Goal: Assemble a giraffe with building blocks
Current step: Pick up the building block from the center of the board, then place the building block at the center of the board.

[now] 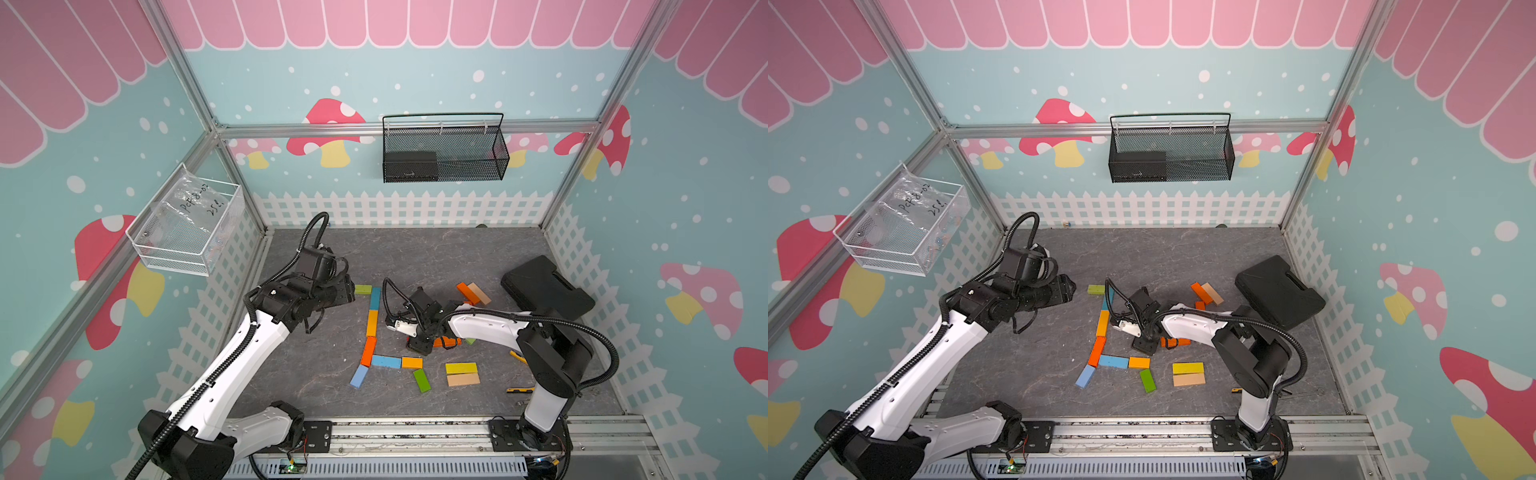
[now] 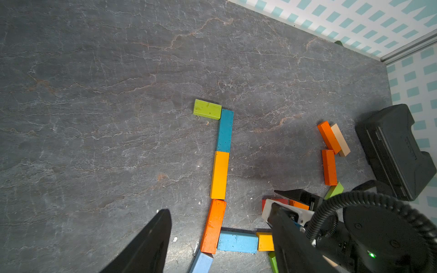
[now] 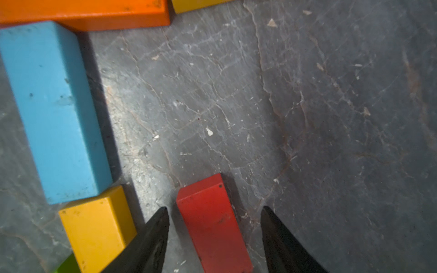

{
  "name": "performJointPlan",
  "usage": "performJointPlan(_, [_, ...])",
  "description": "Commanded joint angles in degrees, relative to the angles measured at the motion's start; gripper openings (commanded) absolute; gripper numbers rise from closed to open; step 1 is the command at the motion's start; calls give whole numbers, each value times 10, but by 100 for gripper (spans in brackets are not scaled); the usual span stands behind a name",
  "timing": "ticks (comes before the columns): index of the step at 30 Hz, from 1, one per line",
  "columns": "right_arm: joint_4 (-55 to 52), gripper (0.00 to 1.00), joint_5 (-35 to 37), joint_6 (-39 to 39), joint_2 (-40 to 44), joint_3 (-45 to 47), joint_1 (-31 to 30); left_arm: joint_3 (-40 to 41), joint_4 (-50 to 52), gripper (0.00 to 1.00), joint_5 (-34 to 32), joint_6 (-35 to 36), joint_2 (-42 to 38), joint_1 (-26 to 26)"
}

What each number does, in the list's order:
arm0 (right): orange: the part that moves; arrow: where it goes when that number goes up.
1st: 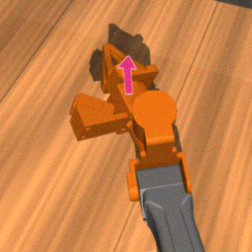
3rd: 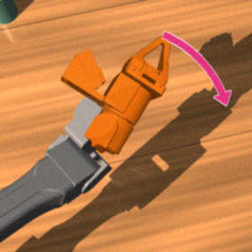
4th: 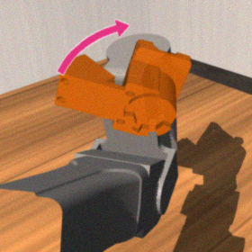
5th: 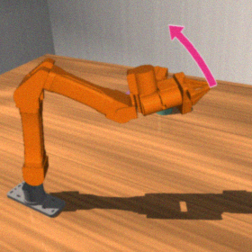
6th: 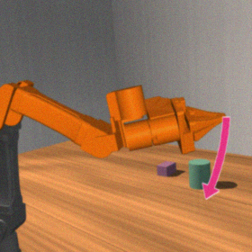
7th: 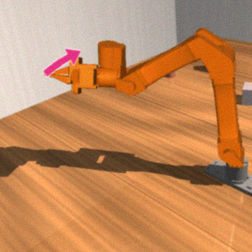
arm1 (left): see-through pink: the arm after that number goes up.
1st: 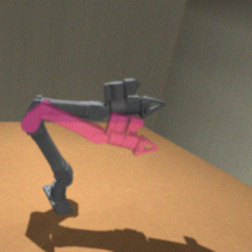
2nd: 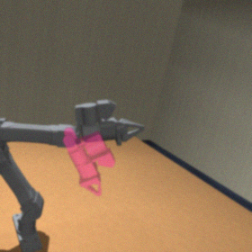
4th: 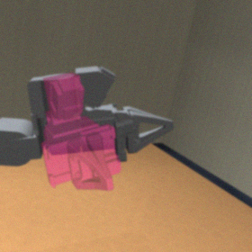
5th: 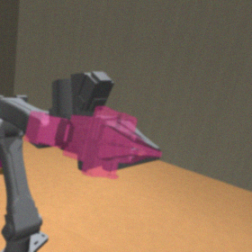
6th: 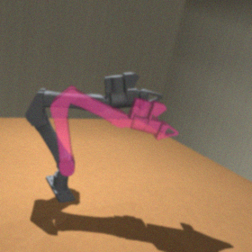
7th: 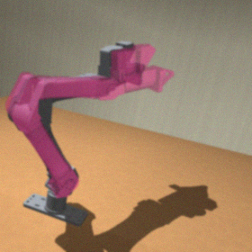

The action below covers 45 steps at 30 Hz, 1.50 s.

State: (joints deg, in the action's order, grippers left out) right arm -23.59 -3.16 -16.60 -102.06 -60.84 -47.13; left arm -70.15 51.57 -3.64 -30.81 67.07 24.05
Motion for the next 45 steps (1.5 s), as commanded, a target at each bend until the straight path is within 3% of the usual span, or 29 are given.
performJointPlan(1, [-10,58,17,-11,-15,-7,5,-3,1,71,-7,10,1,-3])
performJointPlan(8, [-11,17,40,26,-14,-10,28,-3,0,71,-6,10,3,-17])
performJointPlan(14, [-27,13,59,123,-12,-82,100,-6,-3,71,2,8,11,-17])
performJointPlan(17, [-83,13,79,187,-51,-172,140,-8,-6,71,5,5,14,-17])
performJointPlan(20, [-112,14,77,191,-100,-240,146,-7,-7,71,8,3,17,-17])
performJointPlan(23, [-108,14,86,142,-121,-262,146,-6,-6,71,2,3,11,-17])
performJointPlan(27, [-79,11,99,10,-128,-285,150,-8,-5,71,-11,-3,-6,-18])
performJointPlan(36, [-61,6,15,-317,-141,-320,169,-27,-2,71,-18,-11,-24,-21])
performJointPlan(45, [-116,4,24,-384,-248,-417,195,-30,-4,71,-11,-6,-10,-25])
